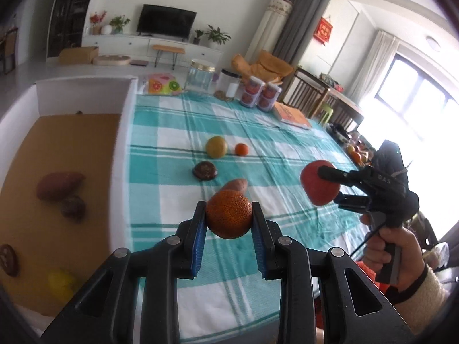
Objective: Organize fruits
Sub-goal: 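Carry the tangerine and apple over the white box and open both tools, then move both empty tools back over the remaining fruit on the tablecloth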
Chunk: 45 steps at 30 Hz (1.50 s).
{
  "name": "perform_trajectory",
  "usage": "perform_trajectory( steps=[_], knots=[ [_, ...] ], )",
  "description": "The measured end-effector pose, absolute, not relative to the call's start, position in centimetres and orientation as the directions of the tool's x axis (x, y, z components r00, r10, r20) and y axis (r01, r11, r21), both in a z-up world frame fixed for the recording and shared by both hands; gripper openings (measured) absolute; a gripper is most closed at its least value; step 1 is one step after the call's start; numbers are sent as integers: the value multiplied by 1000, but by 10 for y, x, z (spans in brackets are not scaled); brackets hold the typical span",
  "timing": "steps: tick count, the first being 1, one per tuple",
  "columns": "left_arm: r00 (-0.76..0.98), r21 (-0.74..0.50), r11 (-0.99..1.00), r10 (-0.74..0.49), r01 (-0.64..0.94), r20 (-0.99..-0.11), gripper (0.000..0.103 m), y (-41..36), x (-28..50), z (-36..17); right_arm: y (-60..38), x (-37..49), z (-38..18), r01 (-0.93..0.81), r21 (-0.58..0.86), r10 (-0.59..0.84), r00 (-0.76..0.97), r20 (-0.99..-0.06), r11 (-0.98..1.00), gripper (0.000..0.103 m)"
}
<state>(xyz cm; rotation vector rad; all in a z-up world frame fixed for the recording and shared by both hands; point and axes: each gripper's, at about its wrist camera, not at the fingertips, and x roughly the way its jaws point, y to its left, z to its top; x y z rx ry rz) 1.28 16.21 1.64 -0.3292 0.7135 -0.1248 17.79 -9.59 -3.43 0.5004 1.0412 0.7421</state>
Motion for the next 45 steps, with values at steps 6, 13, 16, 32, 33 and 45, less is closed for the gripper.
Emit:
perform_trajectory(
  steps=[6,13,16,32,33,45],
  knots=[
    [737,-240,929,49,-281,-675,30,259,-10,11,50,131,-8,-536,684,836,79,-543,495,68],
    [605,-129,892,182,-433,-775,30,310,-23,-26,181,76,-23,-758,491,721,-39,-692,429,68],
    [565,-115,878,194,-465,-802,32,319,-19,-38,214,65,-38,-813,397,650,-31,-759,425,68],
    [716,-177,937,98,-300,-691,80,243,1,0,28,153,-12,-559,353,634,459,-622,751,103],
    [721,-185,951,52,-246,-690,80,226,5,-1,1,162,-29,-490,319,563,504,-655,811,103],
    [578,-141,981,-191,130,-794,84,56,65,-85,-172,182,-106,-51,228,208,632,-747,972,103]
  ],
)
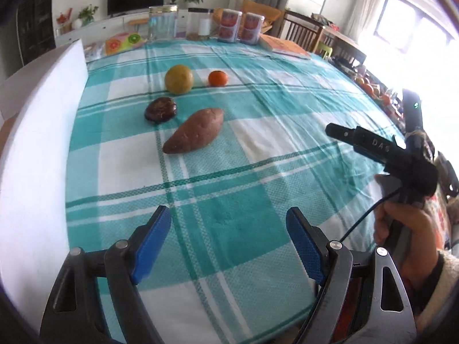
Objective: Organize fruits
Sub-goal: 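Move both empty tools back over the remaining fruit on the tablecloth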
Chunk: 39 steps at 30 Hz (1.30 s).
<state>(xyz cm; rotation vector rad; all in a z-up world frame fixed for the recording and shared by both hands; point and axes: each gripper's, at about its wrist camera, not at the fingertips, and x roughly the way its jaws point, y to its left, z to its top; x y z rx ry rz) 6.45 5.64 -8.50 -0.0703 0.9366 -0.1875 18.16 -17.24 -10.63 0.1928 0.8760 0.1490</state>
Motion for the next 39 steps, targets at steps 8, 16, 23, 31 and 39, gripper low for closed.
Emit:
perform_trajectory(
  steps=[8,16,23,31,39],
  knots=[
    [604,9,997,-38,74,-796,84,65,89,-115,-154,174,-123,-77,131,151,594,-790,988,103],
    [631,8,997,-44,80,-774,89,63,93,-123,-147,176,-125,-86,74,110,586,-803,994,103],
    [629,3,997,-47,77,-776,90,64,94,-123,-145,176,-126,-88,55,96,582,-807,995,103],
    [643,-98,994,-110,55,-758,90,73,96,-105,-144,175,-126,-90,44,88,580,-810,995,103],
    [637,-92,993,-121,79,-761,90,66,130,-92,-144,175,-126,-90,39,84,579,-811,995,103]
  ],
)
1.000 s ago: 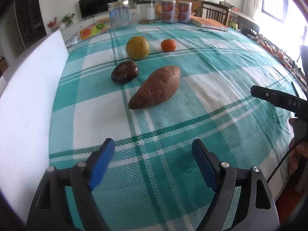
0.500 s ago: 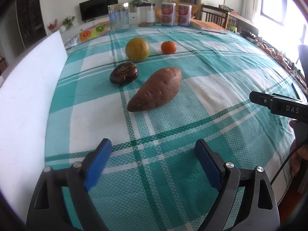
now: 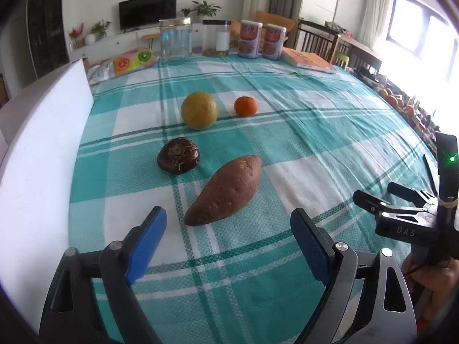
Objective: Organize fruits
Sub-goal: 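Move both empty tools back over the remaining fruit on the tablecloth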
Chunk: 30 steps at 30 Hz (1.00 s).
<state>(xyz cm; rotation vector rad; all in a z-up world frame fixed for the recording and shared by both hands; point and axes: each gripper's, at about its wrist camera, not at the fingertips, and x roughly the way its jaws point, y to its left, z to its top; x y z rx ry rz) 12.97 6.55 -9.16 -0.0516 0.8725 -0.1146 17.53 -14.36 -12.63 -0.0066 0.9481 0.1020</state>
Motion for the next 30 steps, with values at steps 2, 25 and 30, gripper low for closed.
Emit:
perform_trajectory(
  steps=[2,25,30],
  knots=[
    [623,-90,993,-120,80,-773,90,63,136,-97,-143,176,-126,-90,37,83,578,-812,995,103],
    [602,-282,944,-326,169,-729,90,58,122,-75,-143,176,-127,-90,36,81,578,-812,995,103],
    [649,-286,954,-275,92,-709,90,85,121,-63,-143,176,-127,-90,36,82,578,-812,995,103]
  ],
)
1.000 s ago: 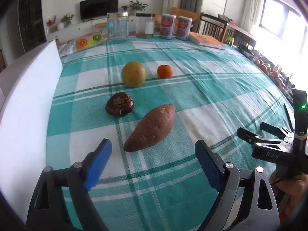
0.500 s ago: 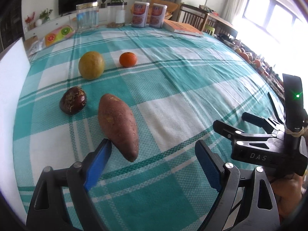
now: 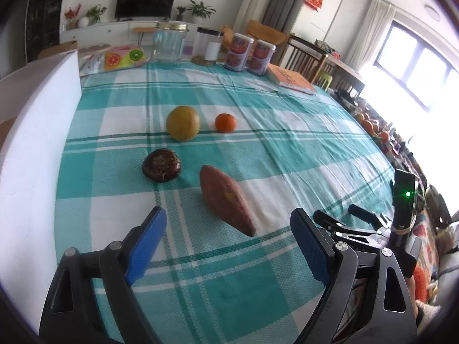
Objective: Organize fruits
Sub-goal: 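Move both empty tools back over the remaining fruit on the tablecloth, then grasp the dark brown root with the left tool while the right tool grasps the sweet potato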
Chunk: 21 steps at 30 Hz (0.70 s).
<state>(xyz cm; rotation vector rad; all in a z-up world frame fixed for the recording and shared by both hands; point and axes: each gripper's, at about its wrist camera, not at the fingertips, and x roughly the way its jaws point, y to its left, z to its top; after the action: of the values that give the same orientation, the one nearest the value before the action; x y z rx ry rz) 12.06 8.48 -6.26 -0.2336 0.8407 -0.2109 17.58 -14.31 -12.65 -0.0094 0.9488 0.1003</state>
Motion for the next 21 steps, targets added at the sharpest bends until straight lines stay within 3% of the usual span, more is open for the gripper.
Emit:
perform_trajectory(
  steps=[13,21],
  knots=[
    [658,-257,964,-150,-68,-738,90,119,125,-73,-143,176,-126,-90,32,78,577,-813,995,103],
    [653,-234,951,-48,-200,-755,87,118,178,-90,-143,176,-126,-90,30,77,577,-813,995,103]
  ],
)
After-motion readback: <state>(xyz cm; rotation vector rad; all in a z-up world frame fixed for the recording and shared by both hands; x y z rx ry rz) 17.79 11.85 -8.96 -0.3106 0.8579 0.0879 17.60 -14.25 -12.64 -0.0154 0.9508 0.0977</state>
